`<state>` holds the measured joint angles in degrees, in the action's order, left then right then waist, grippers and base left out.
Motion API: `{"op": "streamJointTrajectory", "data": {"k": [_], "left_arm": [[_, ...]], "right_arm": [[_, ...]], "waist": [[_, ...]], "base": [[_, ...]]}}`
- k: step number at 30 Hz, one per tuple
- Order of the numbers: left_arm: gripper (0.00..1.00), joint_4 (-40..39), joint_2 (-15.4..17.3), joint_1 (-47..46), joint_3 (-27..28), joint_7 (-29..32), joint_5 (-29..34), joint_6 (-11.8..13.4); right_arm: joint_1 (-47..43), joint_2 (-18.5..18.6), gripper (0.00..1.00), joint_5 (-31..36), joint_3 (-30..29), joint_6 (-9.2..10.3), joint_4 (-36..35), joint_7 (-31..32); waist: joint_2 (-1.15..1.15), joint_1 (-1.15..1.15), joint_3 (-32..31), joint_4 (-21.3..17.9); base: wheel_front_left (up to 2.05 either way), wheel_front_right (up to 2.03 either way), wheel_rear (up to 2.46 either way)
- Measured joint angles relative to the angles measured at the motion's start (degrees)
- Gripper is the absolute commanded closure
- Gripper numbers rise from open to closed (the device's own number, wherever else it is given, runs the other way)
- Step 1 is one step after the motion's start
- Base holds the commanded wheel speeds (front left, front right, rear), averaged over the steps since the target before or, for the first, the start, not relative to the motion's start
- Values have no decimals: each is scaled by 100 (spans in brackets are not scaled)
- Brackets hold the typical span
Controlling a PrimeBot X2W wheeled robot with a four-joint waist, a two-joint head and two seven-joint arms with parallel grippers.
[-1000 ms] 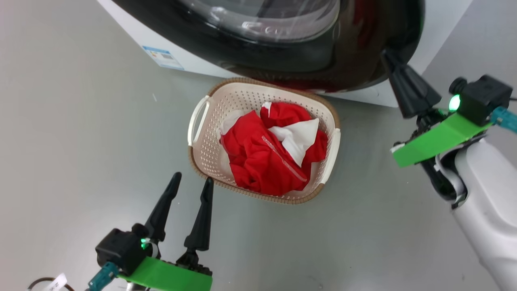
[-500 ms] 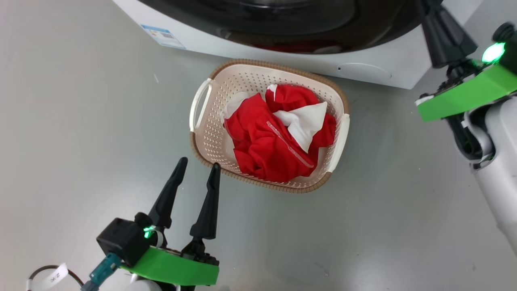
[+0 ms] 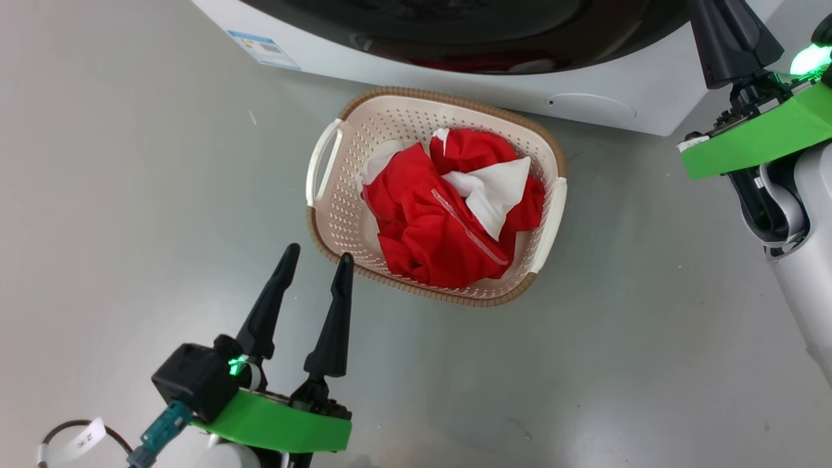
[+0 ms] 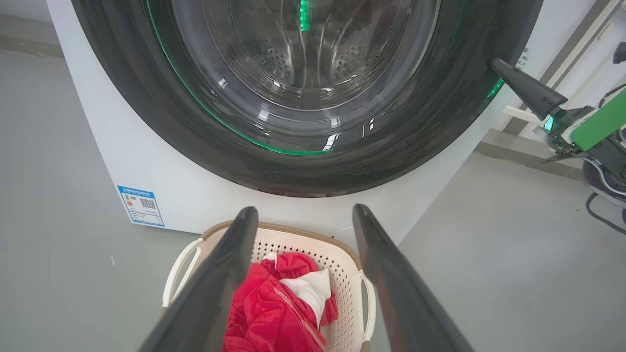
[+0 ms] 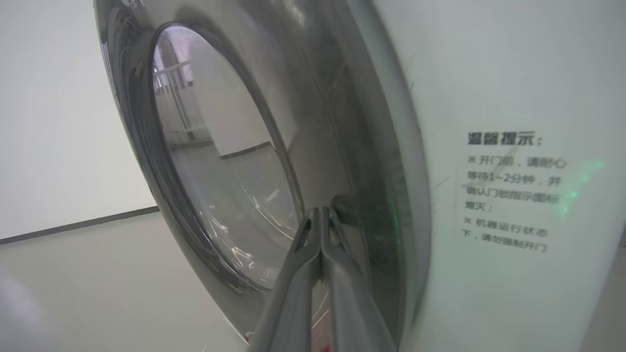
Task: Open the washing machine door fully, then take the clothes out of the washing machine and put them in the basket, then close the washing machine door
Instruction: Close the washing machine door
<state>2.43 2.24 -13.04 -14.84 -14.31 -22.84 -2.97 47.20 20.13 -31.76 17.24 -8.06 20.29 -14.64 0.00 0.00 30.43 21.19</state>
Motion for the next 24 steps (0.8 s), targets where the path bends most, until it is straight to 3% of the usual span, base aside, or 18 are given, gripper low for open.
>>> {"op": "streamJointTrajectory", "data": {"k": [7, 8, 10, 11, 12, 13, 24], "left_arm": [[0, 122, -1, 4, 86, 0, 98, -10], [0, 152, -1, 9, 110, 0, 123, -16], [0, 208, -1, 23, 167, 0, 167, -34], [0, 233, 0, 25, 200, 0, 178, -60], [0, 256, -1, 31, 232, 0, 186, -60], [0, 256, -1, 31, 232, 0, 186, -60], [0, 612, 0, 405, 761, 0, 563, -241]], "right_arm": [[-179, -33, 98, 0, 40, 36, -36, -1], [-268, -41, 89, 0, 48, 37, -43, -1], [-470, -88, 58, 0, 53, 37, -55, -1], [-584, -127, 38, 0, 40, 37, -58, -1], [-696, -177, 7, 0, 13, 38, -62, -1], [-696, -177, 0, 0, 13, 38, -62, -1], [-1987, -657, 0, 22, -428, 51, -89, -1]], "waist": [[0, 0, -179, -119], [0, 0, -215, -140], [0, 0, -293, -184], [0, 0, -337, -210], [0, 0, -382, -236], [0, 0, -382, -236], [0, 0, -959, -695]], "base": [[0, 0, 0], [0, 0, 0], [0, 0, 0], [0, 0, 0], [0, 0, 0], [0, 0, 0], [0, 0, 0]]}}
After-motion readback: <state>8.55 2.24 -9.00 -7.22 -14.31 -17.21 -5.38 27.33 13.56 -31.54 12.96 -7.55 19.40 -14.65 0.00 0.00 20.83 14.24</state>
